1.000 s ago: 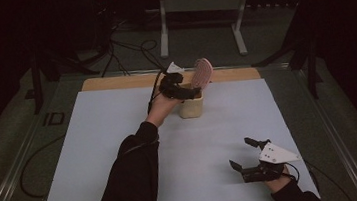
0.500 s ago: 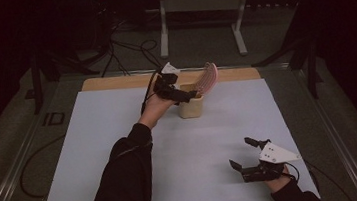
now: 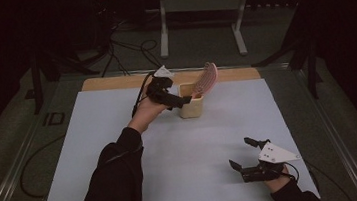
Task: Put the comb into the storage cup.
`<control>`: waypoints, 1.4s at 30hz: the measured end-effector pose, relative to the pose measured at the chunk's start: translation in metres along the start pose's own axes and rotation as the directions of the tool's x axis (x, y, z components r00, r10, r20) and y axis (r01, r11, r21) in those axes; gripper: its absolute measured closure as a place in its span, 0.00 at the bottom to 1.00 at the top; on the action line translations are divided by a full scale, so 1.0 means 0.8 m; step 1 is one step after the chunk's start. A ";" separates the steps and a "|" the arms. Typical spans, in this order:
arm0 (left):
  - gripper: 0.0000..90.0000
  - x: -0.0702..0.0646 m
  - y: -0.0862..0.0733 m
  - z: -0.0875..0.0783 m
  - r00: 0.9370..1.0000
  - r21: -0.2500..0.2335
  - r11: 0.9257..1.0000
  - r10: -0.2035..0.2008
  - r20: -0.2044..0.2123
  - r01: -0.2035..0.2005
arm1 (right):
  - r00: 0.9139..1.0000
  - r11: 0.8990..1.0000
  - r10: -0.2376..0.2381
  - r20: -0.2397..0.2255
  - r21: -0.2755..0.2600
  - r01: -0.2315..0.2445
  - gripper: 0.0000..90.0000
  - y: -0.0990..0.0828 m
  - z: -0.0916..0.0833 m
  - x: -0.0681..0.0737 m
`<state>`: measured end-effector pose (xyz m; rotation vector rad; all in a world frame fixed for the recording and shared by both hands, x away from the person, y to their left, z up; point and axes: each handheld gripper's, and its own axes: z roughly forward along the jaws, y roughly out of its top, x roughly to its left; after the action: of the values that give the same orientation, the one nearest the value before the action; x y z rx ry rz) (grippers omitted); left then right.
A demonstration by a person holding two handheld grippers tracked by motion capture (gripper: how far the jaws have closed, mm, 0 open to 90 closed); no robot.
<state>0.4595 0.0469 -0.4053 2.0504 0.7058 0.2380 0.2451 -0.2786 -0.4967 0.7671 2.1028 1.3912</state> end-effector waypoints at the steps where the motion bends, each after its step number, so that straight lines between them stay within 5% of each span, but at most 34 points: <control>1: 0.00 0.000 -0.001 -0.003 1.000 -0.004 1.000 -0.003 0.008 0.003 | 1.000 1.000 0.001 0.000 0.000 -0.001 0.10 0.000 0.000 0.000; 21: 0.00 -0.006 -0.030 -0.047 0.999 0.025 0.999 0.032 0.022 -0.033 | 1.000 1.000 -0.006 0.004 0.005 0.006 0.10 0.000 0.000 0.000; 42: 0.00 -0.014 -0.080 -0.114 0.999 -0.001 0.999 0.034 0.021 -0.034 | 1.000 1.000 -0.014 0.001 0.013 0.014 0.10 0.001 0.003 0.003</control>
<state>0.3861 0.1321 -0.4064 2.0627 0.6582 0.2364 0.2450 -0.2751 -0.4974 0.7566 2.1145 1.3712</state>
